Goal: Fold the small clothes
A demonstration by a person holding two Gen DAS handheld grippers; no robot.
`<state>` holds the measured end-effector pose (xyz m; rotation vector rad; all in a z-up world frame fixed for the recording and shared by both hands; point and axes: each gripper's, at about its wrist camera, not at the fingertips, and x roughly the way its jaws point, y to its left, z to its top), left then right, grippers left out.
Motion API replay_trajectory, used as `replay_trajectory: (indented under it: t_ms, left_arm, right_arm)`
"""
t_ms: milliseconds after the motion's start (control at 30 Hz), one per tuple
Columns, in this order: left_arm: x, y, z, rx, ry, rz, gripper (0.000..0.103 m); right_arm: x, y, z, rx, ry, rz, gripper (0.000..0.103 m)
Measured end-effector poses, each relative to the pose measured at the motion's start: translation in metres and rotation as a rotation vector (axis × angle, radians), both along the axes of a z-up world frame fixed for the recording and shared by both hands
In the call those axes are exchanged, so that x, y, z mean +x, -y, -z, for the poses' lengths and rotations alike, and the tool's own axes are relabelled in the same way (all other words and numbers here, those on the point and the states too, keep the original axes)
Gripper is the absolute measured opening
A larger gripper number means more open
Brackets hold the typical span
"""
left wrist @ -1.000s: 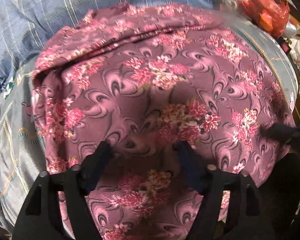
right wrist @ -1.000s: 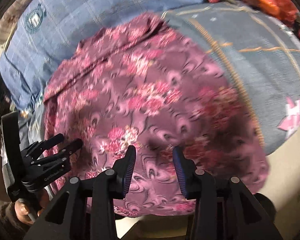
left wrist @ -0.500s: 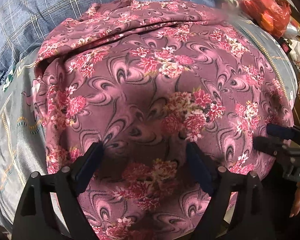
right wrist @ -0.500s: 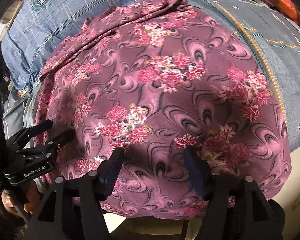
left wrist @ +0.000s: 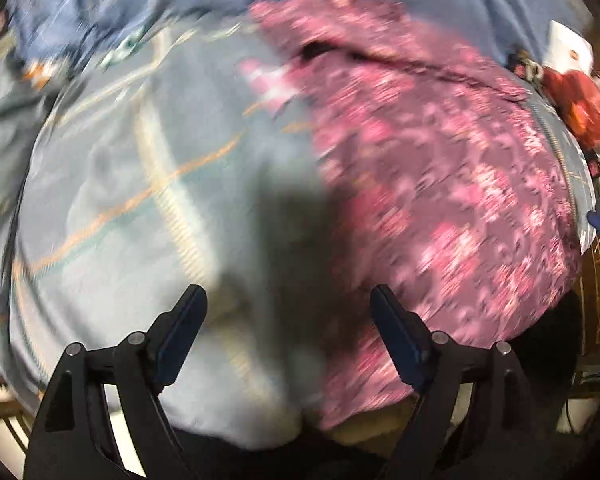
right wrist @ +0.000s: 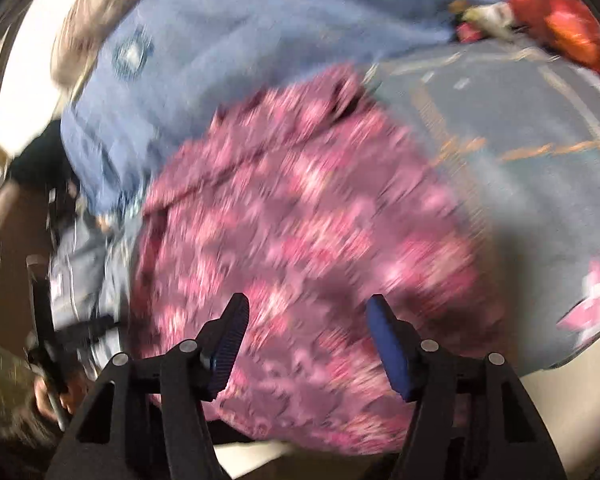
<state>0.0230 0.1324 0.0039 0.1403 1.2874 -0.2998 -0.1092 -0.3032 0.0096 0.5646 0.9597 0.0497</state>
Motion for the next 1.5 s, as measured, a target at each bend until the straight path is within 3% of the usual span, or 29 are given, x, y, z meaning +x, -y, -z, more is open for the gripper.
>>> replay_trajectory:
  t_ms: [133, 267, 333, 467, 533, 667, 800, 867, 933, 967, 1033, 1067, 1100, 1133, 1233, 1333, 1500]
  left_arm:
    - [-0.018, -0.016, 0.008, -0.079, -0.095, 0.001, 0.084]
    - [-0.034, -0.011, 0.028, -0.081, -0.162, 0.027, 0.084]
    - [-0.041, -0.004, 0.032, -0.049, -0.146, 0.049, 0.085]
    - [-0.052, 0.025, 0.033, 0.063, -0.093, 0.119, 0.086]
    - [-0.060, 0.036, 0.033, 0.083, -0.085, 0.148, 0.086]
    - [-0.079, 0.042, 0.036, 0.036, -0.151, 0.170, 0.086]
    - [-0.077, 0.030, 0.044, 0.017, -0.199, 0.111, 0.086]
    - [-0.069, 0.022, 0.047, -0.017, -0.220, 0.054, 0.086]
    - [-0.064, 0.015, 0.051, -0.083, -0.248, 0.000, 0.086]
    - [-0.062, 0.013, 0.055, -0.105, -0.267, -0.020, 0.085]
    - [-0.062, 0.013, 0.064, -0.127, -0.306, -0.029, 0.069]
    - [-0.062, 0.015, 0.070, -0.149, -0.345, -0.020, 0.026]
    - [-0.061, 0.016, 0.077, -0.163, -0.393, -0.015, 0.004]
    - [-0.061, 0.017, 0.081, -0.170, -0.415, -0.025, 0.004]
    - [-0.060, 0.017, 0.072, -0.200, -0.393, -0.025, 0.003]
    - [-0.064, 0.018, 0.042, -0.273, -0.353, 0.029, 0.003]
    - [-0.053, 0.016, -0.016, -0.445, -0.229, 0.088, 0.003]
  right_arm:
    - [0.004, 0.031, 0.001, -0.028, -0.067, 0.031, 0.065]
    - [0.004, 0.053, 0.032, -0.090, -0.213, 0.033, 0.065]
    - [-0.007, 0.056, 0.042, -0.094, -0.259, 0.011, 0.064]
    - [-0.030, 0.055, 0.056, -0.131, -0.285, -0.054, 0.063]
    - [-0.038, 0.057, 0.064, -0.136, -0.306, -0.064, 0.065]
    - [-0.047, 0.057, 0.074, -0.074, -0.300, -0.115, 0.070]
    - [-0.049, 0.054, 0.071, -0.040, -0.263, -0.184, 0.070]
    - [-0.046, 0.055, 0.068, -0.022, -0.241, -0.224, 0.066]
    - [-0.045, 0.053, 0.066, 0.012, -0.227, -0.251, 0.053]
    - [-0.042, 0.050, 0.066, 0.023, -0.229, -0.271, 0.053]
    - [-0.037, 0.044, 0.067, -0.007, -0.239, -0.292, 0.049]
    - [-0.035, 0.041, 0.069, -0.018, -0.251, -0.304, 0.044]
    - [-0.035, 0.040, 0.070, -0.020, -0.257, -0.315, 0.028]
    - [-0.035, 0.037, 0.071, -0.027, -0.262, -0.332, 0.012]
    - [-0.038, 0.034, 0.066, -0.047, -0.249, -0.361, 0.009]
    - [-0.042, 0.035, 0.050, 0.024, -0.198, -0.389, 0.008]
    - [-0.045, 0.037, -0.002, 0.132, -0.008, -0.436, 0.007]
